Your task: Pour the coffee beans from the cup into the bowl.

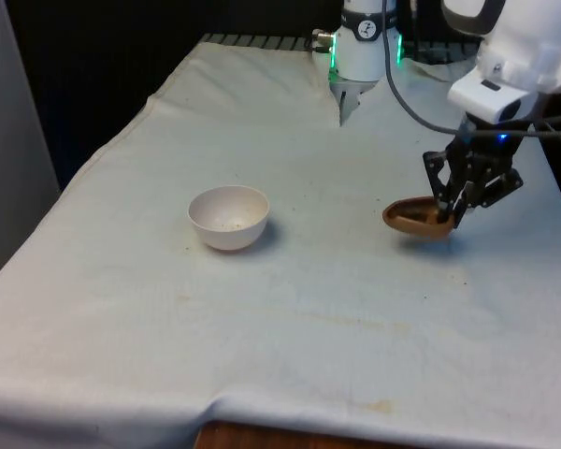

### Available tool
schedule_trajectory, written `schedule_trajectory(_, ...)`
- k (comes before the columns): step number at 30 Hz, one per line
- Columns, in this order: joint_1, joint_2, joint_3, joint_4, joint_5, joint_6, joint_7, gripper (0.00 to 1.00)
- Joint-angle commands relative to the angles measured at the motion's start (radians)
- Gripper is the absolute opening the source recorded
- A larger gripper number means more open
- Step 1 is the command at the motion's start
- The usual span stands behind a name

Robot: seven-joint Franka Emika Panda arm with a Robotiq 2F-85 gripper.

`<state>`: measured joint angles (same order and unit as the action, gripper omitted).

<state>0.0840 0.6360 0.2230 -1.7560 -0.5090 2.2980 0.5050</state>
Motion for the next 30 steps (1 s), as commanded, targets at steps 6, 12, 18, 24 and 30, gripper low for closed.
schedule_trajectory(6,0.000,-0.037,0.006,-0.005,0.002,-0.038,-0.004,0.03)
schedule_trajectory(12,0.003,-0.066,0.008,-0.003,0.001,-0.073,-0.005,0.03)
schedule_trajectory(18,0.005,-0.089,0.009,-0.002,0.000,-0.103,-0.006,0.03)
schedule_trajectory(24,0.005,-0.115,0.014,-0.002,-0.002,-0.135,-0.006,0.03)
schedule_trajectory(30,0.002,-0.134,0.014,0.000,-0.003,-0.155,-0.008,0.03)
